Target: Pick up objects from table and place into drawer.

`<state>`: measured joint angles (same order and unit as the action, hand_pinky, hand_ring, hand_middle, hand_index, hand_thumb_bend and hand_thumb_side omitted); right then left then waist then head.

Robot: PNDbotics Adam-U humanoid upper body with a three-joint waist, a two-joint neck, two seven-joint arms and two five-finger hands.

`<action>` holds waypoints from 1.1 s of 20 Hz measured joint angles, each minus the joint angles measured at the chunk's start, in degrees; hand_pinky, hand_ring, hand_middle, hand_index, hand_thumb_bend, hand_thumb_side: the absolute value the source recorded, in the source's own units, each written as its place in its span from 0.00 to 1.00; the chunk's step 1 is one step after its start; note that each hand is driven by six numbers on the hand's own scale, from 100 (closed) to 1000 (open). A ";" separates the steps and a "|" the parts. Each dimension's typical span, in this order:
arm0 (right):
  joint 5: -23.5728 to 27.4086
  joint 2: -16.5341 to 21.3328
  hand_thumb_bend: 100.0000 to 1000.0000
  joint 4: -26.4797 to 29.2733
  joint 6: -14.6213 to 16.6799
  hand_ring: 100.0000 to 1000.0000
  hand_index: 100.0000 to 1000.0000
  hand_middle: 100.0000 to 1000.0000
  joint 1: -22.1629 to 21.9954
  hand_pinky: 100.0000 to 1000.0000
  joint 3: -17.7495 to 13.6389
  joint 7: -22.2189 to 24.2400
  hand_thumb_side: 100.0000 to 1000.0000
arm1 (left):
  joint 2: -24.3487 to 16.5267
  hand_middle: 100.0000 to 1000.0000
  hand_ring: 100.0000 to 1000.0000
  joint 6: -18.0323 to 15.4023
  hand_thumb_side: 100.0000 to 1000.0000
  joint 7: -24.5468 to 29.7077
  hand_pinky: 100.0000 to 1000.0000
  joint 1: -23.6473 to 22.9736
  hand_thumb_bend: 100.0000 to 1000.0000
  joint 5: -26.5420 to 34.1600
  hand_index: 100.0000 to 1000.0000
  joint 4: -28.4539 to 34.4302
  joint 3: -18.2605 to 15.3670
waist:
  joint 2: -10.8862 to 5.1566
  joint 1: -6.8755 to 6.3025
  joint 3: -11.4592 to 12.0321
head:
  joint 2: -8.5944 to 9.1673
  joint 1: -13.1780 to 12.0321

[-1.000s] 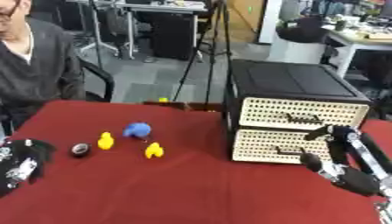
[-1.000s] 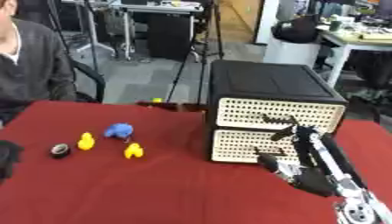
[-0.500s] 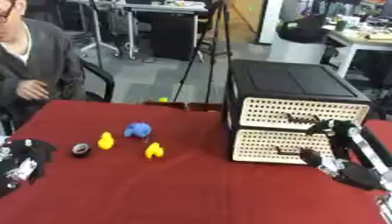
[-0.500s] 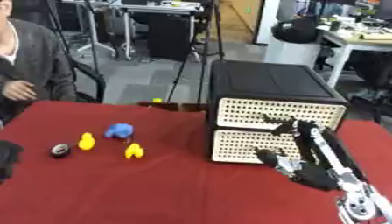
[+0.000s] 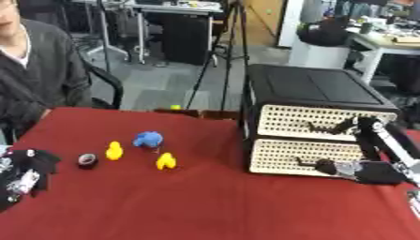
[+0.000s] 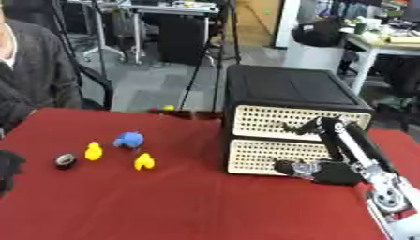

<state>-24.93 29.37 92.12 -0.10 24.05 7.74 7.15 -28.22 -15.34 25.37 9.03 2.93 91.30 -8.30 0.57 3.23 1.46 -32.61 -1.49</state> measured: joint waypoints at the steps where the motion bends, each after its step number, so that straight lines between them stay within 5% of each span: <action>1: -1.00 0.48 0.97 -0.79 -0.11 0.00 0.58 0.00 0.79 0.01 0.00 0.62 0.51 | 0.00 0.42 0.29 0.00 0.62 0.00 0.14 -0.01 0.00 0.00 0.65 0.00 0.00 | -0.01 0.01 0.02 | 0.00 -0.04; 22: -8.83 2.74 1.00 -17.36 0.24 0.00 0.56 0.00 11.09 0.02 0.00 4.25 0.49 | 0.00 0.42 0.29 -0.22 0.62 0.27 0.14 -0.23 0.00 -0.26 0.65 -0.04 0.02 | -0.09 -0.34 0.65 | -0.02 -0.48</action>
<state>-33.76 32.11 74.76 0.14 35.14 7.74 11.41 -28.22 -15.56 25.64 8.80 2.67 91.25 -8.28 0.48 2.90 2.12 -32.63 -1.97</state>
